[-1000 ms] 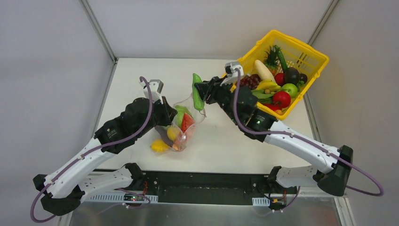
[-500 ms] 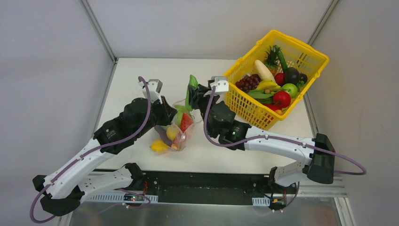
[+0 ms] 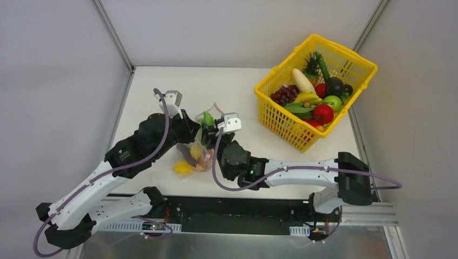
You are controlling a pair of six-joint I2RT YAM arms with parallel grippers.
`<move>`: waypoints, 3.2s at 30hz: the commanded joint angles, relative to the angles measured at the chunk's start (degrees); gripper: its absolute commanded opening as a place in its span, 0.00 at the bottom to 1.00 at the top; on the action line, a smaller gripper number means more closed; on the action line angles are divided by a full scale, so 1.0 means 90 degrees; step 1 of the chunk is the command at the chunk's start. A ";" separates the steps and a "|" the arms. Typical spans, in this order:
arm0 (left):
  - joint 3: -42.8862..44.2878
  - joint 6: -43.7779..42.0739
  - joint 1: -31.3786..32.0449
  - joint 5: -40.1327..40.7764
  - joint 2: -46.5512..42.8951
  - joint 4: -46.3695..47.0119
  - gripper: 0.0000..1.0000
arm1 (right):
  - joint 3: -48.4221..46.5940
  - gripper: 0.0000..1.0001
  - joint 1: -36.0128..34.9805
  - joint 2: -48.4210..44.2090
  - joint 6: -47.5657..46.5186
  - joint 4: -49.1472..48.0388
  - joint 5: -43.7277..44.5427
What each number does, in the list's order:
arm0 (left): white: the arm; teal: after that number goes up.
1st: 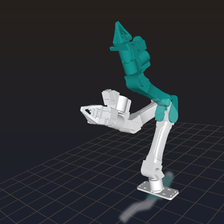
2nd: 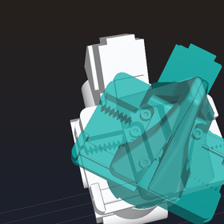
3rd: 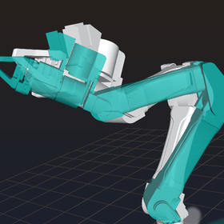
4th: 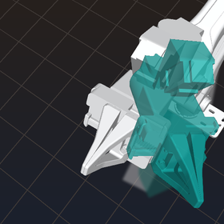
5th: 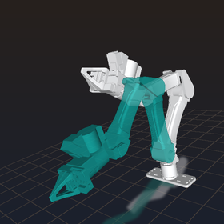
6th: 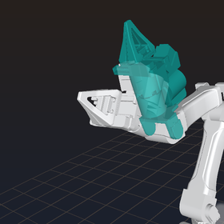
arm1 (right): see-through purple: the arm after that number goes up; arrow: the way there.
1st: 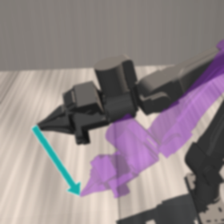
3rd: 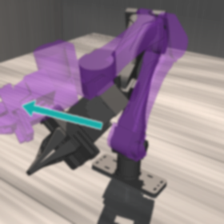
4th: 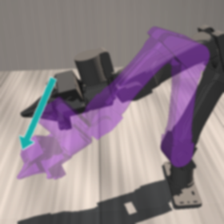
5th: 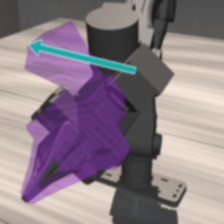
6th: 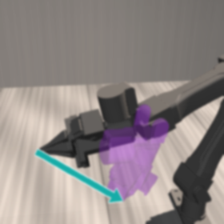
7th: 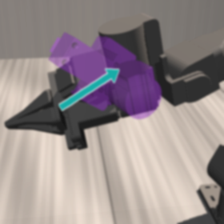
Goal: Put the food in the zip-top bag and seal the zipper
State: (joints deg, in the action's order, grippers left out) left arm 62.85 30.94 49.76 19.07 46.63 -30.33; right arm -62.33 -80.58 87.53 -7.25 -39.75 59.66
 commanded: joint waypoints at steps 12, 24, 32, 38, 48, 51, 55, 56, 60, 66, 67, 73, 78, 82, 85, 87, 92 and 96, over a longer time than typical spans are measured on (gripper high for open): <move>-0.0103 0.0120 -0.0062 0.0658 -0.0499 0.0470 0.00 | 0.0121 0.62 0.0378 -0.1889 0.0791 0.1584 -0.2375; -0.0206 0.0168 -0.0060 0.0846 -0.0679 0.0450 0.00 | -0.0257 0.61 0.2621 -0.2461 0.2371 0.3778 -0.3725; -0.0118 0.0157 -0.0057 0.0772 -0.0592 0.0323 0.00 | -0.1112 0.65 0.4025 -0.2109 0.2423 0.4947 -0.3970; -0.0088 0.0098 -0.0063 0.0736 -0.0509 0.0352 0.00 | -0.1209 0.67 0.5132 -0.2140 0.2456 0.5491 -0.4358; -0.0202 0.0088 -0.0059 0.0740 -0.0661 0.0296 0.00 | -0.1276 0.74 0.6671 -0.1672 0.2561 0.6366 -0.5907; -0.0250 0.0097 -0.0055 0.0769 -0.0737 0.0293 0.00 | -0.1416 0.75 0.7016 -0.1328 0.2465 0.6550 -0.6249; -0.0257 0.0088 -0.0061 0.0667 -0.0772 0.0199 0.00 | -0.1612 0.76 0.7167 -0.0812 0.2286 0.6746 -0.6135; -0.0255 0.0095 -0.0060 0.0649 -0.0768 0.0153 0.00 | -0.1651 0.77 0.7232 -0.0708 0.2292 0.6746 -0.6102; -0.0254 0.0102 -0.0059 0.0603 -0.0767 0.0113 0.00 | -0.1909 0.83 0.7468 -0.0295 0.2423 0.6559 -0.6074; -0.0151 0.0030 -0.0061 0.0570 -0.0715 0.0093 0.00 | -0.2698 0.92 0.7653 0.0711 0.2450 0.6600 -0.5933; -0.0127 0.0029 -0.0053 0.0546 -0.0702 0.0089 0.00 | -0.2795 0.93 0.7702 0.0885 0.2575 0.6562 -0.5931; -0.0099 0.0019 -0.0065 0.0446 -0.0637 0.0050 0.00 | -0.3234 0.94 0.7945 0.1670 0.2994 0.6268 -0.6395; -0.0102 0.0019 -0.0060 0.0414 -0.0617 0.0064 0.00 | -0.3834 0.87 0.8004 0.2546 0.3107 0.6500 -0.6570; -0.0136 0.0044 -0.0062 0.0452 -0.0651 0.0058 0.00 | -0.4389 0.78 0.7998 0.3272 0.3269 0.7334 -0.6680; -0.0141 0.0040 -0.0060 0.0460 -0.0657 0.0055 0.00 | -0.4141 0.70 0.8000 0.3295 0.3242 0.7264 -0.6693; -0.0140 0.0039 -0.0055 0.0469 -0.0655 0.0040 0.00 | -0.3847 0.64 0.8005 0.3126 0.3183 0.7022 -0.6777; -0.0172 0.0049 -0.0060 0.0460 -0.0647 0.0066 0.00 | -0.3586 0.28 0.8004 0.2642 0.2825 0.6911 -0.7077; -0.0165 0.0049 -0.0063 0.0422 -0.0604 0.0103 0.00 | -0.3377 0.15 0.8010 0.2183 0.2670 0.6873 -0.7457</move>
State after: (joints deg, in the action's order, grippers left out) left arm 60.27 31.97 49.76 23.00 41.23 -32.01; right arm -94.96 -7.68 113.21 18.87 18.98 -1.34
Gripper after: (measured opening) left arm 0.009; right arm 0.214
